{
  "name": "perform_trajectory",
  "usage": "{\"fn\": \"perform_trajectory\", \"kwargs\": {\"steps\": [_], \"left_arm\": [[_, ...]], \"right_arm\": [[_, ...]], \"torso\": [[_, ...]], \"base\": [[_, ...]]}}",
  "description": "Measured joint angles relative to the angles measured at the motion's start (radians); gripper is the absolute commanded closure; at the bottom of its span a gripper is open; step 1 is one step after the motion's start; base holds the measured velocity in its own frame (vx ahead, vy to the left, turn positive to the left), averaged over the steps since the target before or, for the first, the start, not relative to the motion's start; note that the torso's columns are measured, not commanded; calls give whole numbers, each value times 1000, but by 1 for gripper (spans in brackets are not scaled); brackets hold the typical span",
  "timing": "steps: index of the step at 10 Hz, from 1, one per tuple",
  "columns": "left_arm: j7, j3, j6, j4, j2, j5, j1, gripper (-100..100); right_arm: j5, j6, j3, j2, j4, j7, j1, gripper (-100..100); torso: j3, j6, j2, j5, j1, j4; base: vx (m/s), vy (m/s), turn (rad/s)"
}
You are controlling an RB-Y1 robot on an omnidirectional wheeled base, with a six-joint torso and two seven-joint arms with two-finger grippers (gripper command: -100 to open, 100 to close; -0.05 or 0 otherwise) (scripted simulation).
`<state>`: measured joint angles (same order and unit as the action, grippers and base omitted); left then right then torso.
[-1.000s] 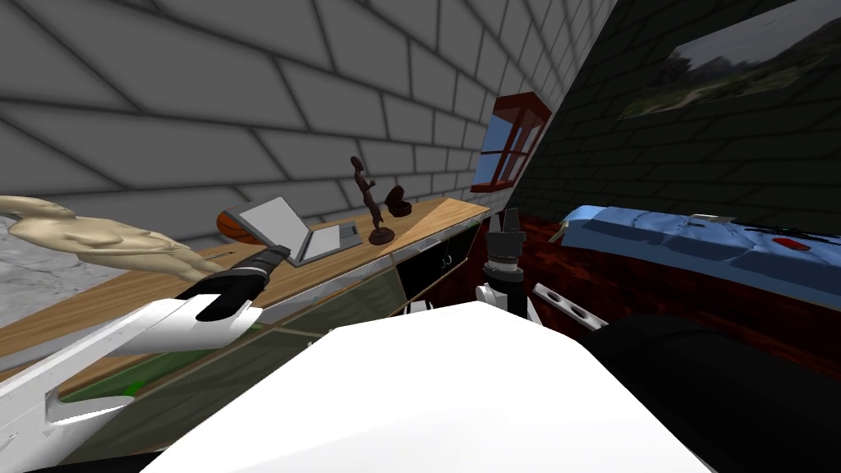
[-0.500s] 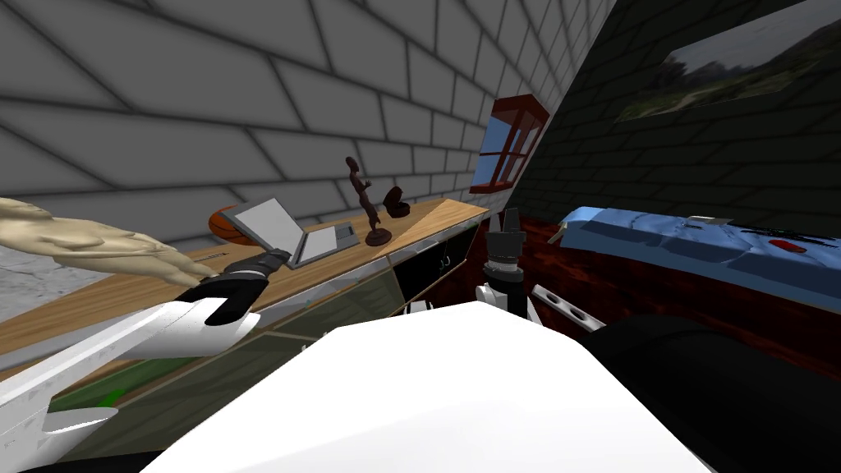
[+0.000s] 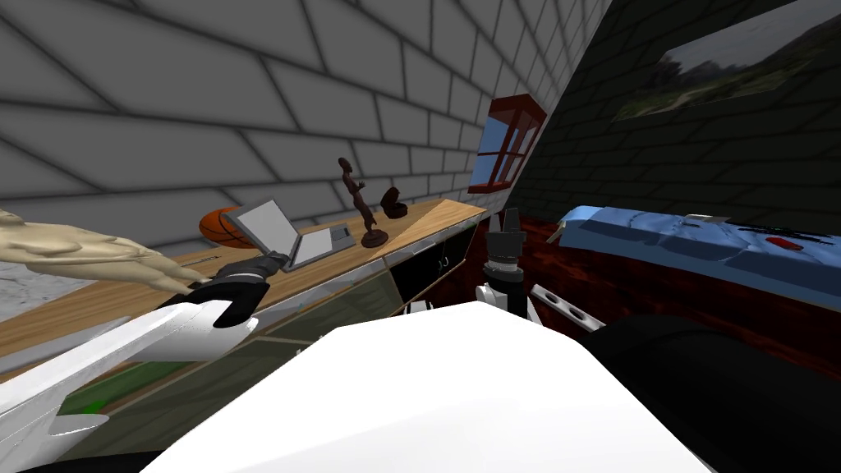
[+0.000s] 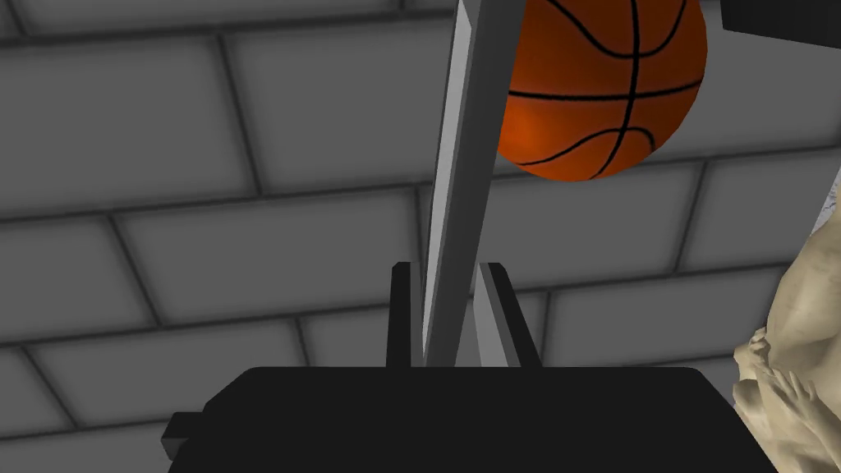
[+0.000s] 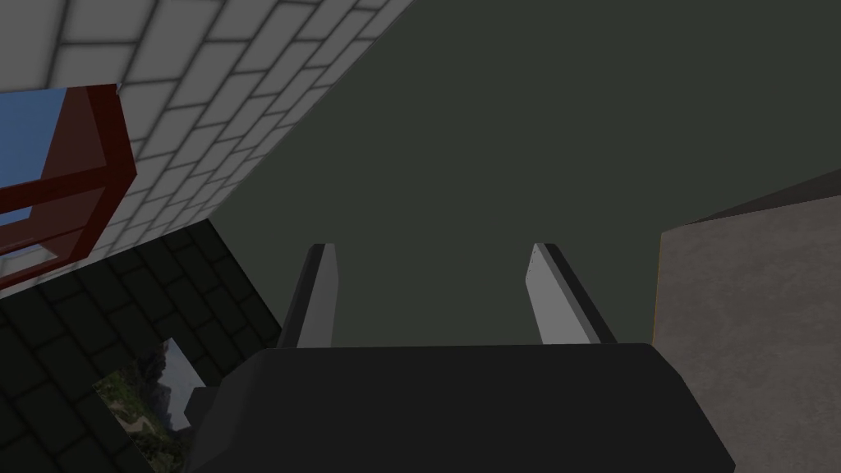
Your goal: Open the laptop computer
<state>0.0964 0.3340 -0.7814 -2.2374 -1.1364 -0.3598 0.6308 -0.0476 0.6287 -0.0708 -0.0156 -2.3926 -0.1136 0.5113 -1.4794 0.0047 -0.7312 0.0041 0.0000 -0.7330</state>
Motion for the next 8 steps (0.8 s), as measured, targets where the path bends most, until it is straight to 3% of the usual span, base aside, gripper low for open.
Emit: {"fn": "perform_trajectory", "kwargs": {"steps": [6,8], "left_arm": [[16,-37,-17,46,-65,-174,90,100],[24,-64,-29,60,-88,-196,84,100]], "right_arm": [[0,0,0,0,0,0,0,0],[0,0,0,0,0,0,0,0]], "torso": [[0,2,3,7,2,5],[0,1,2,7,4,4]], "base": [[25,-44,-39],[-3,-28,-16]]}}
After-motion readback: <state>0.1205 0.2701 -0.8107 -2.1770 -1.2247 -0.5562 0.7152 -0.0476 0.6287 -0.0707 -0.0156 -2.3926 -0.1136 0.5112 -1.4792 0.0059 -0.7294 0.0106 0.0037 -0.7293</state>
